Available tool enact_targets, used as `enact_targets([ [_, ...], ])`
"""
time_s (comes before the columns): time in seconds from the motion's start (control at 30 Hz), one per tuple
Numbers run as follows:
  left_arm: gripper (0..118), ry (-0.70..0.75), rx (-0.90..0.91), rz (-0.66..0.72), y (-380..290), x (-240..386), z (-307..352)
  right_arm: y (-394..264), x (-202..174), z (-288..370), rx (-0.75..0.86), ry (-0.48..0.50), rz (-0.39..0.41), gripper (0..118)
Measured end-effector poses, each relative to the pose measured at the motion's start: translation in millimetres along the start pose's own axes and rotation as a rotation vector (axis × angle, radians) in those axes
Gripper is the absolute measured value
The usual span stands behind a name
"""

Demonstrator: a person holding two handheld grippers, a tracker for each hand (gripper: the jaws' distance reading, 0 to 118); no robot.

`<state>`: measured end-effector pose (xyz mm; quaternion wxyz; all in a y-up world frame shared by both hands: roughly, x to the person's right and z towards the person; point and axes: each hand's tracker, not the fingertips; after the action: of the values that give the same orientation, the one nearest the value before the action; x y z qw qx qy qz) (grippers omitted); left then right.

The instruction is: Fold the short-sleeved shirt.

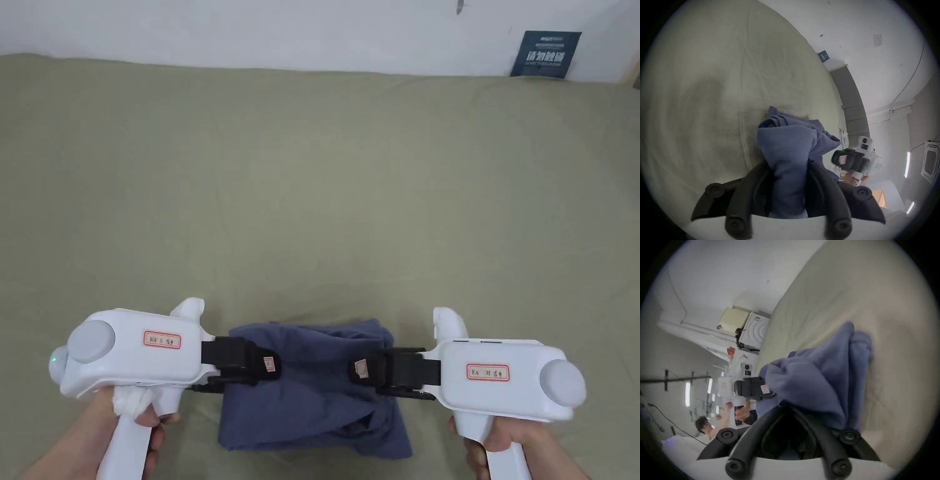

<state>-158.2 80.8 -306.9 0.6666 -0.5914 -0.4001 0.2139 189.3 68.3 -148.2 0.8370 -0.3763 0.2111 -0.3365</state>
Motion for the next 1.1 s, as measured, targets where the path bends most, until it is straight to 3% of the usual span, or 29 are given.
enact_targets([
  [0.03,29,0.007,0.002,-0.005,-0.6,1.7,3.2,0.4,-10.9,10.1,0.044,-0.053,0.056,0],
  [0.07,29,0.013,0.005,-0.006,-0.1,2.7,7.1,-0.6,-27.2,21.4,0.113,-0.169,0.152,0],
  [0.13,29,0.027,0.012,-0.008,-3.6,5.0,14.6,-8.2,-62.1,40.3,0.348,-0.554,0.406,0],
  [0.17,29,0.032,0.017,-0.009,-4.3,5.1,18.2,-14.1,-76.7,44.0,0.448,-0.715,0.478,0],
  [0.2,29,0.039,0.02,-0.014,-4.1,4.8,21.3,-17.7,-86.2,47.0,0.536,-0.84,0.507,0],
  [0.3,29,0.054,0.027,-0.018,-6.9,3.4,29.7,-22.9,-106.5,57.2,0.71,-0.955,0.513,0],
  [0.5,29,0.069,0.047,-0.037,-6.5,-0.7,48.5,-16.5,-123.5,59.5,0.744,-0.915,0.509,0],
  [0.67,29,0.08,0.074,-0.028,-4.6,-16.8,77.8,-15.7,-151.3,34.0,0.764,-0.891,0.587,0],
  [0.87,29,0.131,0.128,0.017,9.3,-58.9,141.8,-7.5,-195.0,-37.2,0.692,-0.668,0.661,0],
  [1.1,29,0.253,0.174,0.061,42.6,-128.8,243.0,-6.3,-247.7,-153.1,0.583,-0.442,0.69,0],
])
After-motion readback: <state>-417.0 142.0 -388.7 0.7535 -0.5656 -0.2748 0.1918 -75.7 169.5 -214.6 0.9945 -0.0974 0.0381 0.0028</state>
